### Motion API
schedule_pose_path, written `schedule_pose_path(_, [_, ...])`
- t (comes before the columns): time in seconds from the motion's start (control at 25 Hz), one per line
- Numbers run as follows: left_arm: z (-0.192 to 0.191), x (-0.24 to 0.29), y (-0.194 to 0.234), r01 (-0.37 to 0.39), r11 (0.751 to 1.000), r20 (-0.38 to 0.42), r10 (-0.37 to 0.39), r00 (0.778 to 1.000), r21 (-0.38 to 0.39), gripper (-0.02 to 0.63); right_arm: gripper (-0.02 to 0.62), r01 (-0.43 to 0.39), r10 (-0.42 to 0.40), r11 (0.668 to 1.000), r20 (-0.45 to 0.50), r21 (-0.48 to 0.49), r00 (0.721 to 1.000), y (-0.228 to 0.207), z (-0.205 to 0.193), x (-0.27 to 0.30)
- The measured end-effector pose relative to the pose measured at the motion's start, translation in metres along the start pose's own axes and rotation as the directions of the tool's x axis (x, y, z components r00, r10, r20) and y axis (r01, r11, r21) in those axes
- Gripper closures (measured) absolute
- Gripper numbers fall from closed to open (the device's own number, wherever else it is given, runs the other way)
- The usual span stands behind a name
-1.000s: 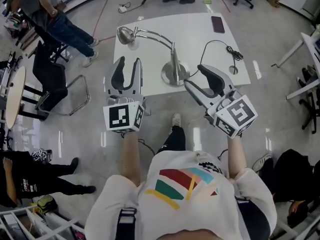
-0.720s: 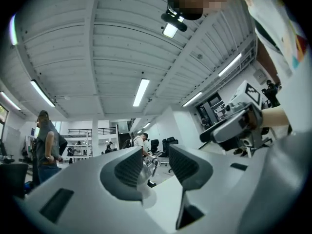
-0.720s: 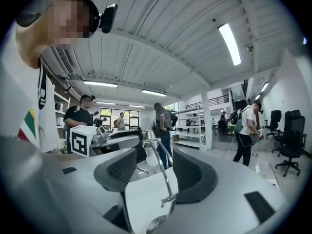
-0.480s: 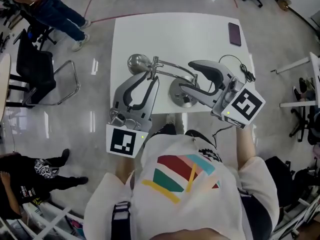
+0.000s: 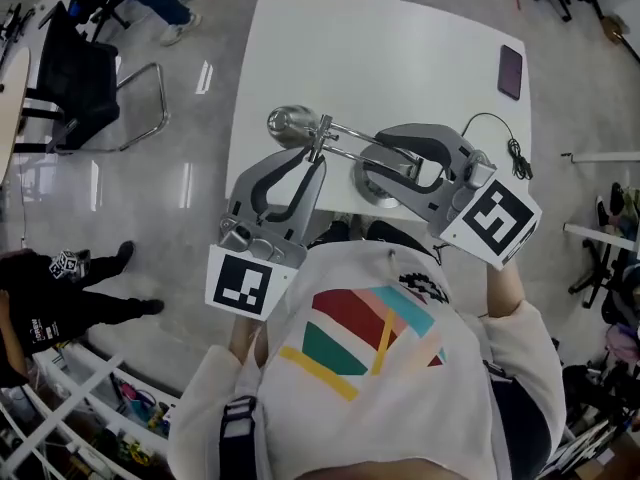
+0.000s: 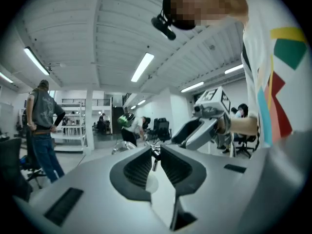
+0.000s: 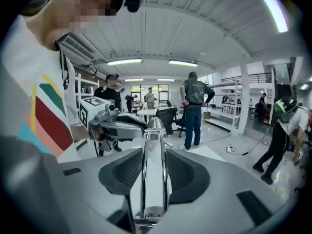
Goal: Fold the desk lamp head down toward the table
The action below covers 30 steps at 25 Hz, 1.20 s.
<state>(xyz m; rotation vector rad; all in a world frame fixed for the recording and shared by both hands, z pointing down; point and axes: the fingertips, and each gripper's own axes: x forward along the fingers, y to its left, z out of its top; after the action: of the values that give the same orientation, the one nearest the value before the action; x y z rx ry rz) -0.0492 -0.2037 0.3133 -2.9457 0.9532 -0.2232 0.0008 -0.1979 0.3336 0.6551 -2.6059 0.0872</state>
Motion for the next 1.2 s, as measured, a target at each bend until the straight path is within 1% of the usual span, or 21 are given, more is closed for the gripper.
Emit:
schedule_pose_path(0.04, [-0.015, 0.001, 0.006, -0.019, 1.000, -0.053, 0.020, 0.998, 0.019, 0.505, 0.434, -0.005, 0.005, 1.000, -0.046, -0.008, 0.999, 0.000, -0.004, 0.009])
schedule_pose_path(0.08, [-0.031, 0.002, 0.011, -0.037, 0.999, -0.095, 0.038, 0.995, 0.013, 0.506, 0.434, -0.012, 0.012, 1.000, -0.077, 0.001, 0.997, 0.001, -0.008, 0.019])
schedule_pose_path(0.12, [-0.046, 0.003, 0.014, -0.054, 0.998, -0.121, 0.050, 0.991, -0.025, 0.507, 0.434, -0.023, 0.025, 1.000, -0.100, 0.014, 0.995, 0.001, -0.011, 0.028])
schedule_pose_path(0.2, [-0.076, 0.005, 0.019, -0.078, 0.987, -0.161, 0.055, 0.985, -0.138, 0.508, 0.433, -0.057, 0.061, 0.998, -0.141, 0.034, 0.988, 0.001, -0.019, 0.040])
schedule_pose_path(0.24, [-0.089, 0.006, 0.020, -0.086, 0.980, -0.178, 0.054, 0.983, -0.177, 0.509, 0.433, -0.073, 0.078, 0.997, -0.160, 0.041, 0.984, 0.002, -0.023, 0.045])
schedule_pose_path(0.28, [-0.099, 0.007, 0.019, -0.092, 0.976, -0.191, 0.053, 0.980, -0.199, 0.509, 0.433, -0.087, 0.094, 0.995, -0.179, 0.048, 0.979, 0.002, -0.028, 0.050])
schedule_pose_path(0.48, [-0.124, 0.016, 0.014, -0.091, 0.964, -0.225, 0.034, 0.974, -0.249, 0.509, 0.433, -0.136, 0.152, 0.987, -0.235, 0.083, 0.960, 0.001, -0.041, 0.059])
schedule_pose_path(0.6, [-0.131, 0.019, 0.012, -0.095, 0.964, -0.239, 0.034, 0.970, -0.248, 0.509, 0.433, -0.151, 0.174, 0.983, -0.268, 0.105, 0.947, 0.001, -0.046, 0.063])
schedule_pose_path(0.68, [-0.139, 0.018, 0.013, -0.102, 0.965, -0.260, 0.037, 0.965, -0.242, 0.509, 0.433, -0.154, 0.179, 0.983, -0.308, 0.105, 0.934, 0.003, -0.049, 0.070])
schedule_pose_path(0.84, [-0.155, 0.021, 0.012, -0.103, 0.966, -0.291, 0.030, 0.956, -0.238, 0.508, 0.433, -0.159, 0.187, 0.982, -0.391, 0.103, 0.901, 0.004, -0.058, 0.081])
schedule_pose_path(1.0, [-0.164, 0.026, 0.005, -0.086, 0.970, -0.330, 0.006, 0.944, -0.227, 0.508, 0.433, -0.176, 0.205, 0.979, -0.463, 0.106, 0.862, 0.004, -0.066, 0.083])
schedule_pose_path(1.08, [-0.167, 0.029, 0.001, -0.076, 0.971, -0.348, -0.008, 0.938, -0.225, 0.508, 0.433, -0.185, 0.218, 0.976, -0.481, 0.116, 0.849, 0.005, -0.069, 0.083])
schedule_pose_path(1.2, [-0.174, 0.030, -0.002, -0.069, 0.970, -0.362, -0.021, 0.932, -0.235, 0.508, 0.433, -0.191, 0.238, 0.971, -0.484, 0.146, 0.842, 0.005, -0.073, 0.086])
